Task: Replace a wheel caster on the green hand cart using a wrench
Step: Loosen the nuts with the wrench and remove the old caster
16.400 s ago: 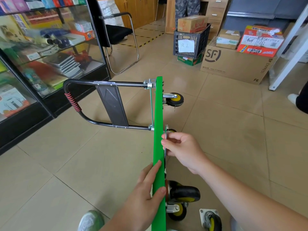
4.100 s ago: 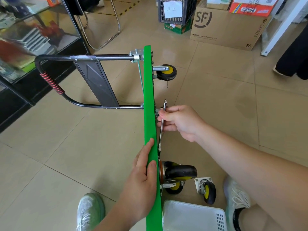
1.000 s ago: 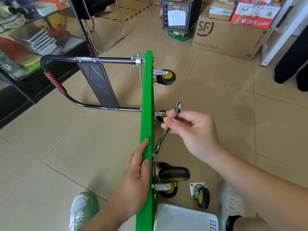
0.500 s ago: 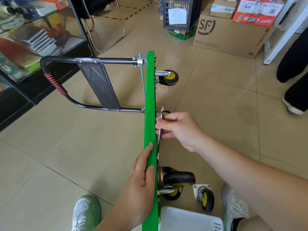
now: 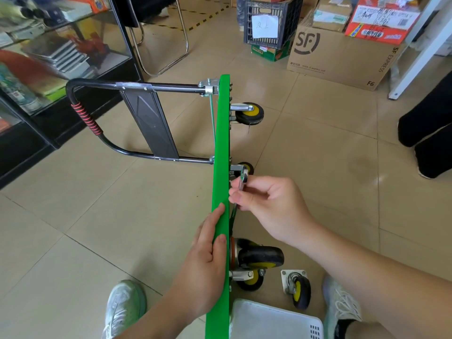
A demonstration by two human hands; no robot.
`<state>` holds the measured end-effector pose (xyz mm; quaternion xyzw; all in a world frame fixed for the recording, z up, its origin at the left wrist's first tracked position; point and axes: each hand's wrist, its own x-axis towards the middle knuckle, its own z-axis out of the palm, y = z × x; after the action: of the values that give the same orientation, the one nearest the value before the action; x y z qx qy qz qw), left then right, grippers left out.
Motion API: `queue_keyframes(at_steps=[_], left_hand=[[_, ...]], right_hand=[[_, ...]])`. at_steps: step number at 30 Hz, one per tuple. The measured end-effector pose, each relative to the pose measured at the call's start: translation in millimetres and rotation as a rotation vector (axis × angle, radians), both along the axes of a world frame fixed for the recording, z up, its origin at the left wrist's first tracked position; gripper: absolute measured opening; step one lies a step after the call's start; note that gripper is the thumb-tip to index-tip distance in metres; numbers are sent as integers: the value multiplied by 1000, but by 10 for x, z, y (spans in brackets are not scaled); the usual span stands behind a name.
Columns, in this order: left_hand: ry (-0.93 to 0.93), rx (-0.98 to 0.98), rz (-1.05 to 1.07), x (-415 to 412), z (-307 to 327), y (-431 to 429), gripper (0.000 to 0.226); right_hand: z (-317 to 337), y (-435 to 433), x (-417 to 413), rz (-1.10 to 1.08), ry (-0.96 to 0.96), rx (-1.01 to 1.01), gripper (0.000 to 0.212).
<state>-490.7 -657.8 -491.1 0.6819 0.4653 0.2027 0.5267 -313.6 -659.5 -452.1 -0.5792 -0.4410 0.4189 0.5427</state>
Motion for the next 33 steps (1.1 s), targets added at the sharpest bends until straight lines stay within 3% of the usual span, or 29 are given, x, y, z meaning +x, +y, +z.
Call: queue_keyframes(at_steps=[5,9,14,19,26,33], left_hand=[[-21,14,-2,3,-47,6,50],[-66,-19,0,-23,-122,26,56],[-23,8,25,-5,-92,8,49],[-10,24,30,18,-26,-15,48],[10,36,4,13,-50,8,51],[25,37,1,6,-39,12,53]], right_hand=[[-68,-344,-124,112,-39,155,31],[-159,-520,-178,177,-388,393,15],[-122,-487,-119,116,-406,493,15],[51,-144,69,-78,-63,244,19],[28,328,223,-117,152,-94,13],[-109,528,206,-44,210,-303,7]])
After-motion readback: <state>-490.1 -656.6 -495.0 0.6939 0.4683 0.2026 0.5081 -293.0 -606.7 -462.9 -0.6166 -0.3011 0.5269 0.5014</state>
